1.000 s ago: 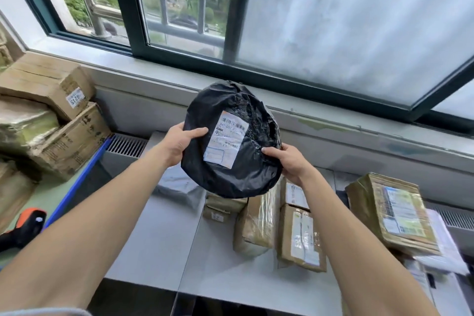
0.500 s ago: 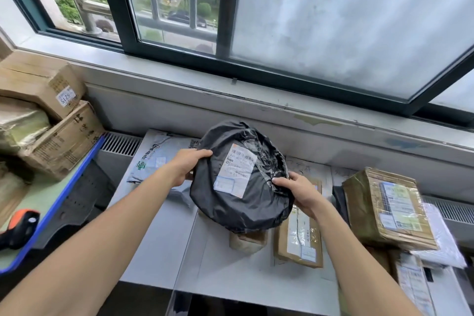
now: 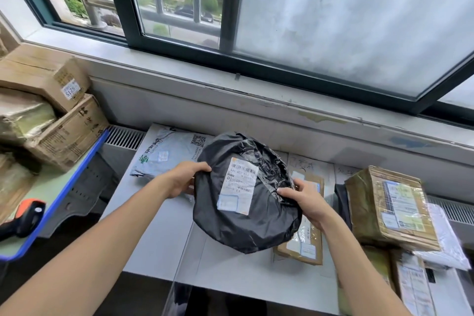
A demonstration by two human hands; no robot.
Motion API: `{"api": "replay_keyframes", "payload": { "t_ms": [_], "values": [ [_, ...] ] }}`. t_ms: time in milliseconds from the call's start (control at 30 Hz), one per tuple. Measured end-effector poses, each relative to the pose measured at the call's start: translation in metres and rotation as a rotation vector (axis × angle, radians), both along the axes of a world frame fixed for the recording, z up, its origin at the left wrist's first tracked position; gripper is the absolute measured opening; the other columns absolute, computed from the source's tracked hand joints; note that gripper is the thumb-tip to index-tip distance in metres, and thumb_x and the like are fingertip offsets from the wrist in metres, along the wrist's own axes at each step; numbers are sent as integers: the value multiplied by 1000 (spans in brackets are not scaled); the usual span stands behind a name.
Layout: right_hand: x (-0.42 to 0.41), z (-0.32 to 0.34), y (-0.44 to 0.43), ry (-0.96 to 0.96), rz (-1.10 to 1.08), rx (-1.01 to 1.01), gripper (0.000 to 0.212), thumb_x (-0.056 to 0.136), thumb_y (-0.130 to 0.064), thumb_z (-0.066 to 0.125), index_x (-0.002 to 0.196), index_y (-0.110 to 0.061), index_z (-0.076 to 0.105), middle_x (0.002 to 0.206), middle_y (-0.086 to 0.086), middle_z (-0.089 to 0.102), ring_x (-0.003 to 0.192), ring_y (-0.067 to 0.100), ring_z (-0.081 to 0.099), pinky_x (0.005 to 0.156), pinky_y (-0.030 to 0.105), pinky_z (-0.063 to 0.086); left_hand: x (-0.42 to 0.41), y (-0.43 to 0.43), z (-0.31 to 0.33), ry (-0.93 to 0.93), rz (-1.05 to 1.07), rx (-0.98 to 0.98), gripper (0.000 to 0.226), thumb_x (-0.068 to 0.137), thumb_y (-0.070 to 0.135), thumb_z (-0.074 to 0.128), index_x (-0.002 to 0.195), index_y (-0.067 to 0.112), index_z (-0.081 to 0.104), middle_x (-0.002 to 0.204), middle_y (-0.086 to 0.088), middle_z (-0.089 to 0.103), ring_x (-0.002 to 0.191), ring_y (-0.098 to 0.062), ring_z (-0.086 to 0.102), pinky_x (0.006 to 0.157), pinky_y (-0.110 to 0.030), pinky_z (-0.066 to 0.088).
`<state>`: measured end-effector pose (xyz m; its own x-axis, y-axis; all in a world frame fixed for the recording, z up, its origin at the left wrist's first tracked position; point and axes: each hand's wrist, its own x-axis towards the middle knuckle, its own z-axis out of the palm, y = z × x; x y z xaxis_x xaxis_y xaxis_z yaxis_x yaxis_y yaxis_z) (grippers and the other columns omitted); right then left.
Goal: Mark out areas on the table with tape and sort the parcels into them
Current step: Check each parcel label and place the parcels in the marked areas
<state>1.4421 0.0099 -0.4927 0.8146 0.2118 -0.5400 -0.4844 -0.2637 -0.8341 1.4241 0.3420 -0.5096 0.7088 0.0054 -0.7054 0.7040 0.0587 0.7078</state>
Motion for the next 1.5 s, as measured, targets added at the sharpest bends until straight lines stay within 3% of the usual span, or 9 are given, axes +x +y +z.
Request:
{"api": "replay_keyframes", "payload": {
  "t_ms": [100, 433, 667, 800, 900, 1100, 1233, 1367, 1500],
  "values": [
    [-8, -9, 1, -17, -5, -116, 31, 80, -25, 79, 108, -22, 65, 99, -4, 74, 83, 10, 73, 65, 23, 57, -7, -2, -10, 16, -24, 52, 14, 83, 24, 68, 91, 14, 64, 89, -10, 65, 75, -25, 62, 65, -34, 52],
    [-19, -10, 5, -27, -13, -170, 36, 82, -29, 78, 112, -16, 64, 101, -1, 73, 84, 11, 73, 62, 20, 55, -8, -5, -9, 7, 14, 132, 19, 83, 20, 73, 97, 10, 67, 83, -9, 71, 71, -25, 66, 63, -36, 59],
    [-17, -8, 3, 14, -61, -122, 47, 82, -36, 77, 122, -18, 60, 112, 4, 71, 95, 19, 72, 83, 37, 59, -15, 3, -4, -17, 23, 80, 32, 85, 30, 73, 106, 7, 67, 75, -3, 74, 62, -20, 68, 54, -32, 57],
    [-16, -3, 6, 9, -84, -145, 53, 82, -52, 71, 124, -23, 57, 115, -3, 67, 100, 14, 68, 80, 30, 53, -16, 8, -4, -14, 55, 66, 46, 84, 50, 68, 100, 6, 68, 75, -5, 72, 63, -22, 69, 58, -35, 58],
    [-14, 1, 10, -85, -165, -213, 51, 89, -51, 64, 130, -22, 55, 122, -3, 60, 111, 13, 58, 91, 32, 45, -14, 15, -10, 5, 113, 135, 52, 88, 59, 54, 96, 9, 68, 80, -9, 72, 63, -23, 70, 58, -34, 59],
    [3, 34, 73, -470, -632, -231, 29, 94, -21, 58, 123, -16, 58, 120, 2, 63, 98, 4, 58, 80, 13, 42, -24, 46, -36, 55, 275, 237, 46, 96, 48, 48, 102, 5, 64, 93, -15, 68, 73, -27, 67, 59, -34, 55],
    [19, 55, 150, -693, -423, -295, 40, 93, -20, 58, 132, -14, 55, 128, -1, 55, 117, 9, 51, 101, 24, 40, -12, 58, -33, -4, 369, 237, 35, 94, 43, 51, 96, 10, 62, 87, -9, 63, 69, -23, 61, 63, -31, 49],
    [30, 61, 220, -718, -169, -289, 45, 93, -22, 56, 137, -12, 52, 134, 3, 53, 127, 15, 47, 109, 28, 35, 5, 79, -25, -83, 382, 307, 27, 90, 41, 54, 87, 14, 59, 83, -8, 56, 71, -23, 50, 61, -30, 41],
    [28, 47, 280, -706, 90, -313, 47, 94, -19, 57, 139, -7, 50, 139, 9, 51, 131, 21, 45, 111, 32, 35, 11, 107, -26, -106, 386, 437, 31, 88, 49, 55, 78, 19, 53, 84, -8, 55, 77, -24, 50, 71, -35, 46]
  ]
}}
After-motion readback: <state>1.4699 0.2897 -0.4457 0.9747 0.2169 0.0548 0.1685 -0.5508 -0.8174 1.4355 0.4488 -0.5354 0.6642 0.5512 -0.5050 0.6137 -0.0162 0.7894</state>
